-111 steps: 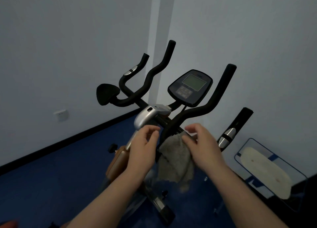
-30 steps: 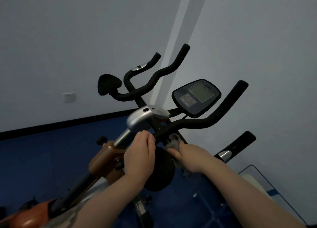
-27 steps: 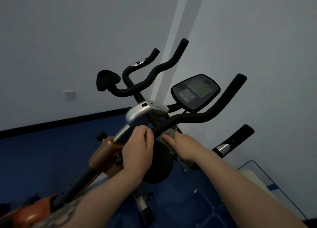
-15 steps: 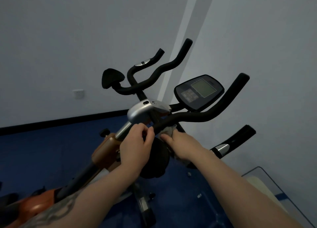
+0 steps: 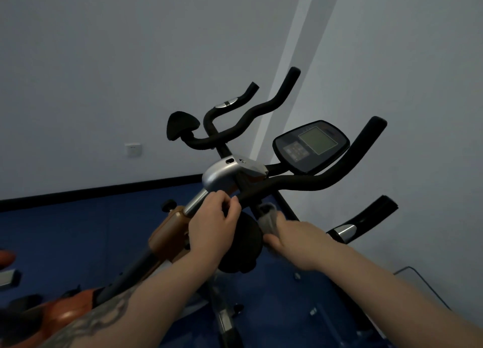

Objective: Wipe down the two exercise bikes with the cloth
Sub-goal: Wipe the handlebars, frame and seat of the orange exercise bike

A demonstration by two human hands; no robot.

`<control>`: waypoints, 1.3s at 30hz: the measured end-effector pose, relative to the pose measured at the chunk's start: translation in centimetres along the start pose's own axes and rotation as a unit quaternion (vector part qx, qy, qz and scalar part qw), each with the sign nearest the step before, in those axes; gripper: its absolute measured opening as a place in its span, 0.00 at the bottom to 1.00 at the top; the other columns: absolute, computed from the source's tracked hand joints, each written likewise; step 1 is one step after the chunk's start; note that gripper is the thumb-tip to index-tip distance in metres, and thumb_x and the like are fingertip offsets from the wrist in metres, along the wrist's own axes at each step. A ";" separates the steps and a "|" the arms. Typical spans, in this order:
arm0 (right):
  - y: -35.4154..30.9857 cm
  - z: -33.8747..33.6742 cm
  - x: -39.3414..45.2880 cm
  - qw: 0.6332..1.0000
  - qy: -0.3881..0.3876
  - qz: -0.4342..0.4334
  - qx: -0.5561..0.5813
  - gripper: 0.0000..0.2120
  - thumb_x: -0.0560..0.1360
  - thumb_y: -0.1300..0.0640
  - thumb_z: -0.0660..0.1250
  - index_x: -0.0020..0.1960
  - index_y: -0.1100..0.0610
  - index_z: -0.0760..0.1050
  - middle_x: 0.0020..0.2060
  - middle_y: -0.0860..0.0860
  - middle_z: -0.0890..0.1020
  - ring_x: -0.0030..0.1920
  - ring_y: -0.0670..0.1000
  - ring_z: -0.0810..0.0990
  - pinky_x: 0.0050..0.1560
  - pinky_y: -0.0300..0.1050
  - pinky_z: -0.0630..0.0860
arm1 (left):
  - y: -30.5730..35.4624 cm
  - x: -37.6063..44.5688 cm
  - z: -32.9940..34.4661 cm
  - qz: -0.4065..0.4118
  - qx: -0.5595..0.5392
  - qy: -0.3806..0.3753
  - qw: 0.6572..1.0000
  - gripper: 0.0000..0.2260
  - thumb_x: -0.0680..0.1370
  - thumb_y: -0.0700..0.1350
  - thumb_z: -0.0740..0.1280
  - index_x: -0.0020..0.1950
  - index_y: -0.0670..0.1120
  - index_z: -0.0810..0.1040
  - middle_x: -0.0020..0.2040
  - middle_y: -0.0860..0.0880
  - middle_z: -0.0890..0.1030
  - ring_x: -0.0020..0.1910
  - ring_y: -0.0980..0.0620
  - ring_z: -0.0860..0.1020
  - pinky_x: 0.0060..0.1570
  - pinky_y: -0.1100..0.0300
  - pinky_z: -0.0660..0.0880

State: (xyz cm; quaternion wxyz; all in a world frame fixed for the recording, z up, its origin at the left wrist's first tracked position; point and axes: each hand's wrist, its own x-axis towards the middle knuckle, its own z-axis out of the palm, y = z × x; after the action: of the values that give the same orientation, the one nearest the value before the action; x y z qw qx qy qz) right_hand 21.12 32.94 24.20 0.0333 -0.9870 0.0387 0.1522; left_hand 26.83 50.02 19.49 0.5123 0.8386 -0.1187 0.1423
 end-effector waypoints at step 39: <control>-1.4 -2.8 2.3 0.996 -0.083 0.004 0.025 0.27 0.81 0.43 0.55 0.71 0.61 0.59 0.56 0.59 0.78 0.53 0.57 0.77 0.51 0.50 0.73 | -0.3 0.2 0.1 -0.003 -0.002 -0.006 1.000 0.10 0.76 0.54 0.58 0.35 0.56 0.68 0.31 0.54 0.72 0.33 0.59 0.74 0.26 0.66 0.66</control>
State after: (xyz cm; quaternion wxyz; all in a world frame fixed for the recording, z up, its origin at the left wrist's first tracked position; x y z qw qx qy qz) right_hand 24.23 34.00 26.21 0.0601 -0.9697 0.0434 0.2326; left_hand 27.14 50.07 19.23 0.5137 0.8387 -0.1196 0.1357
